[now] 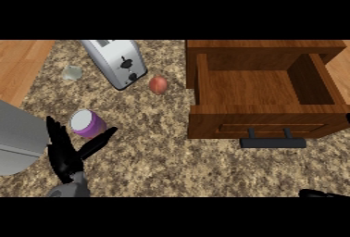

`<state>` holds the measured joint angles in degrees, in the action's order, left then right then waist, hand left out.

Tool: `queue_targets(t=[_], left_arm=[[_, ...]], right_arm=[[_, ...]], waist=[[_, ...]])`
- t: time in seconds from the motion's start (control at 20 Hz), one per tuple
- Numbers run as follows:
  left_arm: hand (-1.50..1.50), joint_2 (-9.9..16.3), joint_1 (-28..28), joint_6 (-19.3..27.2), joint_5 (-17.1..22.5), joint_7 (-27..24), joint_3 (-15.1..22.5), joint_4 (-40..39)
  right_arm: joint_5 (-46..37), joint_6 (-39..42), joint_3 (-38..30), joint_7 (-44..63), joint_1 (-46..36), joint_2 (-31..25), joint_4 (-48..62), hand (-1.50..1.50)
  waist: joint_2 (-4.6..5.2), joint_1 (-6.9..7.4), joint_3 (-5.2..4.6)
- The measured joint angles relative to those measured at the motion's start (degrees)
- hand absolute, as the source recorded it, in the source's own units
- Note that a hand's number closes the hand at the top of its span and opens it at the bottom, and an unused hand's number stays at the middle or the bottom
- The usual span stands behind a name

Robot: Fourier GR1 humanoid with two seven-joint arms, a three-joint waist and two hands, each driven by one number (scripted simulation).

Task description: Pick up the can, place it into the drawer and close the drawer

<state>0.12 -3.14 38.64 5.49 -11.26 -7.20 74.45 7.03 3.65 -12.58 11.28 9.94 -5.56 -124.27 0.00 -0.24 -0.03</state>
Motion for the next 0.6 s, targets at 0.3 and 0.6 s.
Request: queue_targets(t=[0.3,0.6], left_arm=[[-1.5,0.48,-1.73,-2.42,4.25,-5.6,-2.96,-7.71],[-1.5,1.81,-5.74,-5.31,8.56,-12.18,-6.77,-18.08]], right_arm=[[0.29,0.36,-0.89,1.95,0.67,0.39,-2.86,-1.5],[-0.19,0.86,-1.15,2.41,1.05,1.17,-4.23,-1.5]], waist=[[0.0,0.0,0.0],[0.02,-0.07,0.01]])
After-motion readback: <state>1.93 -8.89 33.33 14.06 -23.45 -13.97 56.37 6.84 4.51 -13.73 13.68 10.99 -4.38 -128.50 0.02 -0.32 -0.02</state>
